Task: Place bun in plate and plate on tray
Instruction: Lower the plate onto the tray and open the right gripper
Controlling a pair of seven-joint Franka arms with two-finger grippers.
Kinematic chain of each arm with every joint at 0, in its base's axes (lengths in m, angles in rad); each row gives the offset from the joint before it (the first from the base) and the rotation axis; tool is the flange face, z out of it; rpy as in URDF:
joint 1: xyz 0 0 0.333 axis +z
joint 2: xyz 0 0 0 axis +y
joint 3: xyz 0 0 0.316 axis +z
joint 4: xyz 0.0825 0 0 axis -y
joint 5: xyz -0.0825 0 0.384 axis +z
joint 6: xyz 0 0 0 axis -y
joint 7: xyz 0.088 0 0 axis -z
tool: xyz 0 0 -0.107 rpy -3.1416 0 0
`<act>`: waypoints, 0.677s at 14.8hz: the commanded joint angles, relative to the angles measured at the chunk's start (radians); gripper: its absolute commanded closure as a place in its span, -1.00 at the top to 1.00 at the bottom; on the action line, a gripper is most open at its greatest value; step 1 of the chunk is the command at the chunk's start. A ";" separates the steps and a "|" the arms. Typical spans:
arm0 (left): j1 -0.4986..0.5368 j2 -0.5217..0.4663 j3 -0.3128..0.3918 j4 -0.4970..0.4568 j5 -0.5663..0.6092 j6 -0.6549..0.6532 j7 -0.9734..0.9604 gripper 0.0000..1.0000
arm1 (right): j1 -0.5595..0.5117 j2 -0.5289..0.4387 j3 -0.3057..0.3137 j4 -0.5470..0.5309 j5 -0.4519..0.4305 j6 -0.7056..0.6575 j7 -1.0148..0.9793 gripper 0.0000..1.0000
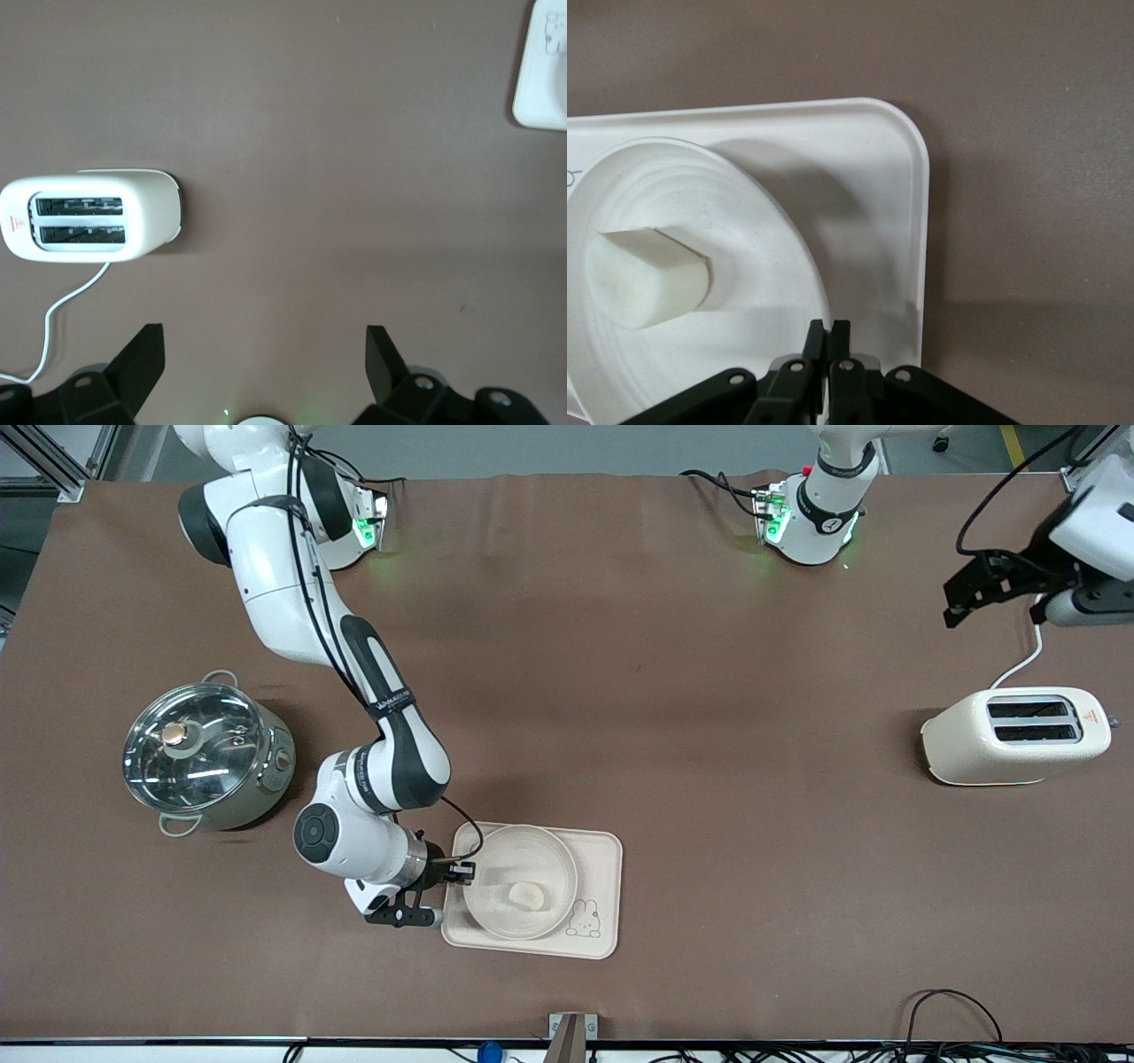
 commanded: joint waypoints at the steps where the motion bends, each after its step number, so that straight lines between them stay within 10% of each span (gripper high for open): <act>1: -0.016 -0.022 0.015 -0.026 -0.013 0.001 0.038 1.00 | -0.008 0.018 0.012 0.030 -0.022 0.007 0.029 -0.99; 5: -0.012 -0.002 0.013 -0.009 -0.013 0.001 0.078 1.00 | -0.003 0.018 0.014 0.021 -0.019 0.025 0.035 -0.85; 10: -0.007 0.004 0.018 0.004 -0.015 0.001 0.078 1.00 | 0.000 -0.037 0.018 0.017 0.000 0.007 0.035 0.42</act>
